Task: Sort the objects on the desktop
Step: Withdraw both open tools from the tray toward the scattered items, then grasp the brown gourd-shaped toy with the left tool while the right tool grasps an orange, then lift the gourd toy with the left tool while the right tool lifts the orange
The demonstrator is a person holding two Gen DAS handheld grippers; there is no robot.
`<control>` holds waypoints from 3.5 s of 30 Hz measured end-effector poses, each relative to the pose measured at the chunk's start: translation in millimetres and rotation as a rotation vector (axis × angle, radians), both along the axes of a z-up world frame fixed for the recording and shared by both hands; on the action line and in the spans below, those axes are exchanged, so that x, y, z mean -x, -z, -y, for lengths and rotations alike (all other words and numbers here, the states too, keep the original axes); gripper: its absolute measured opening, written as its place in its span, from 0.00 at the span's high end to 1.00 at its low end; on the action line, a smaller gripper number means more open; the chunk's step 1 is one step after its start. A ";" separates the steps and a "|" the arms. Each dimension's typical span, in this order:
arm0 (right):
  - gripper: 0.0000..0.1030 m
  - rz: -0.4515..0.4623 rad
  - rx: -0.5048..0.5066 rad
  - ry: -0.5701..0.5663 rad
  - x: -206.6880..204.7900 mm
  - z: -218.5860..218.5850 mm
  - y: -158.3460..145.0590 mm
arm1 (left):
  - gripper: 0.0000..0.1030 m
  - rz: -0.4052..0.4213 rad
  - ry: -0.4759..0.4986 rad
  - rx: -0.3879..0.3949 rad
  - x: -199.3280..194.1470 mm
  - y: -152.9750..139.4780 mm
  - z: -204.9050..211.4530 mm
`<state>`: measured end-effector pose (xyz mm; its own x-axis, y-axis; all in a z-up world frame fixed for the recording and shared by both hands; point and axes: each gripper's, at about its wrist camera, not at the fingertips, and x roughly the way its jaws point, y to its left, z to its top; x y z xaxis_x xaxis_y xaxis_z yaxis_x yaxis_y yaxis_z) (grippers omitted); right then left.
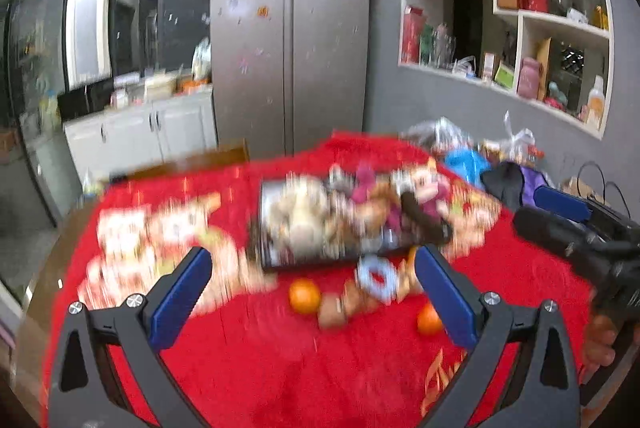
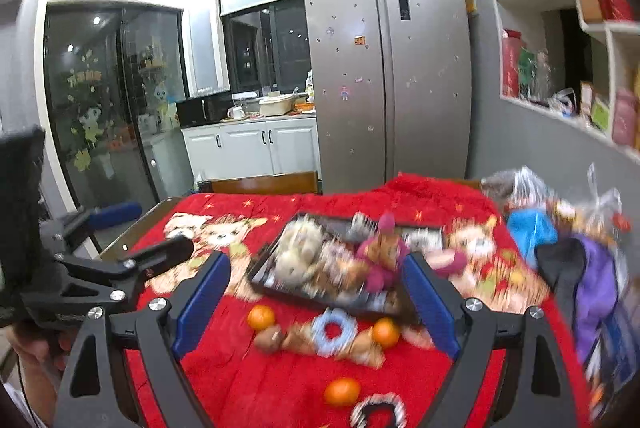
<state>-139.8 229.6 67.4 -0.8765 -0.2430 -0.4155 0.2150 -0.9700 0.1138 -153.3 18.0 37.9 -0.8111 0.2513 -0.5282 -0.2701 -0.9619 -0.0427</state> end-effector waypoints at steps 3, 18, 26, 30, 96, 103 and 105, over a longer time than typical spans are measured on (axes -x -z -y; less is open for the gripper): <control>0.13 0.042 0.090 0.008 -23.2 -6.0 33.2 | 0.01 0.097 0.002 -0.047 -10.3 41.4 6.6; 0.13 0.233 0.058 0.023 -10.1 -7.3 99.9 | 0.01 0.254 0.019 -0.068 35.9 96.2 -1.4; 0.13 0.286 0.044 -0.004 10.9 -1.8 121.2 | 0.01 0.316 0.061 -0.054 69.9 124.6 -13.1; 0.13 0.329 0.023 0.002 26.0 3.7 137.2 | 0.01 0.318 0.067 0.014 88.6 138.0 -21.3; 0.62 0.379 0.056 0.026 49.8 -10.7 182.4 | 0.68 0.251 0.061 0.057 68.1 141.1 -26.6; 0.62 0.337 0.062 0.011 44.5 -9.8 176.9 | 0.81 0.218 0.078 0.050 58.8 129.4 -26.9; 0.63 0.337 0.074 0.011 44.2 -11.8 177.0 | 0.81 0.213 0.073 0.061 57.2 129.9 -27.6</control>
<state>-184.0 241.5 -109.7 -0.6956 -0.2746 -0.6639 0.1430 -0.9585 0.2466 -210.5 45.6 -92.0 -0.6607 0.2674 -0.7015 -0.3298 -0.9428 -0.0487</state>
